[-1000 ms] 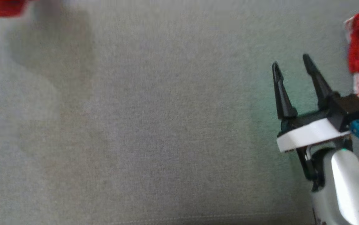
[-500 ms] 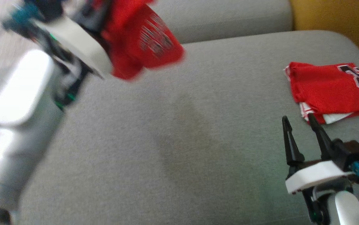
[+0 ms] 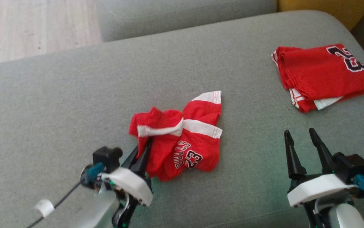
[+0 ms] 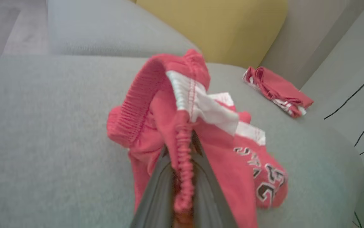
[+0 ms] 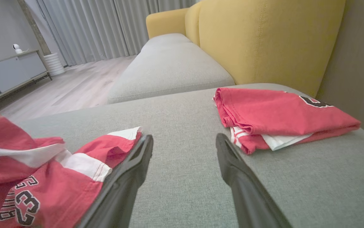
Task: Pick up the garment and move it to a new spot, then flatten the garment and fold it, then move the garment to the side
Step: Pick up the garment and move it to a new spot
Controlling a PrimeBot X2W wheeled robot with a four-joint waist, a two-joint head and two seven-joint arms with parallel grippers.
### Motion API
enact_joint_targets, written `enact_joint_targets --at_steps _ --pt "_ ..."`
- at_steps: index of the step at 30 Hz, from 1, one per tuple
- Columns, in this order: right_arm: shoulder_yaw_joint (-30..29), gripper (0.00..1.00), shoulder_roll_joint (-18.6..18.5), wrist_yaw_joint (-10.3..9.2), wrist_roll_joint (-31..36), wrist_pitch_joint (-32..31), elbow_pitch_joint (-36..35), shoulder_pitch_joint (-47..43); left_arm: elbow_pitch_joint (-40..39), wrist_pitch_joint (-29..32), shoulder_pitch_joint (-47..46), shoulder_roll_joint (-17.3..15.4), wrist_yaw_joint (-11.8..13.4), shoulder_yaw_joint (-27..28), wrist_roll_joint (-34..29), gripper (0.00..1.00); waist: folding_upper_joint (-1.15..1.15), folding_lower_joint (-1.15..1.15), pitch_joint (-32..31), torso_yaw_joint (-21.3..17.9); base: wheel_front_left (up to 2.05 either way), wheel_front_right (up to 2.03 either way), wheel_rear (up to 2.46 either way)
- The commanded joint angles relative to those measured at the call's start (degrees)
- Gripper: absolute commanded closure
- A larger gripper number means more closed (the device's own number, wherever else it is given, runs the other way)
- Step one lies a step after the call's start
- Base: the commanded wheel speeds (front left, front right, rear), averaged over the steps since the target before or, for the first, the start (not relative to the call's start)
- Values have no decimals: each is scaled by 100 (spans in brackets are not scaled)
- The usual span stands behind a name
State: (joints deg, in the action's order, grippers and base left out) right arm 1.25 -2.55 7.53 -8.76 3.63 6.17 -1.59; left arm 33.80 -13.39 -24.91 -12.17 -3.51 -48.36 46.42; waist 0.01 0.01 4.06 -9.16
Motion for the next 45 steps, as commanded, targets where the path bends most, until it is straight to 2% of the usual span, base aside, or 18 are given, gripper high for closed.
enact_joint_targets --at_steps 1,2,3,4,5,6,10,18,27,35,45 --pt "133 0 -32 -4 -26 77 -141 275 12 -114 -196 -14 -10 246 14 100 -1 -1 93 -53 0 0 0" --pt "127 0 -32 -4 -16 86 -118 287 135 -131 -133 0 -9 275 -24 100 -1 -1 105 -48 0 0 0" --pt "115 0 -32 -4 -2 92 -101 297 224 -143 -86 28 -11 334 -39 91 -1 -1 115 -32 0 0 0" --pt "98 0 -32 -4 10 98 -84 303 290 -151 -47 52 -28 394 -57 59 -1 -1 112 -2 0 0 0" --pt "93 0 -32 -4 31 96 -69 311 324 -155 -25 64 -51 446 -102 15 -1 -1 103 28 0 0 0" --pt "89 0 -32 -4 46 92 -55 322 320 -156 -9 73 -62 536 -155 0 -1 -1 90 61 0 0 0" --pt "113 0 -32 -4 53 77 7 343 226 -159 149 108 -89 952 -337 0 -1 -1 -40 201 0 0 0" --pt "91 0 -32 -4 63 55 145 227 -268 -160 597 98 -106 1435 -806 0 -1 -1 -481 541 0 0 0" --pt "-11 0 -32 -4 20 68 225 6 -1131 -161 1445 -163 345 1961 -1236 0 -1 -1 -878 911 0 0 0" --pt "-97 0 -32 -4 -34 207 389 -307 -1799 -161 2453 -162 829 2550 -1411 0 -1 -1 -1097 1159 0 0 0" --pt "-95 0 -32 -4 -174 438 778 -485 -2045 -161 2886 -126 896 2696 -1649 0 -1 -1 -1247 1268 0 0 0"
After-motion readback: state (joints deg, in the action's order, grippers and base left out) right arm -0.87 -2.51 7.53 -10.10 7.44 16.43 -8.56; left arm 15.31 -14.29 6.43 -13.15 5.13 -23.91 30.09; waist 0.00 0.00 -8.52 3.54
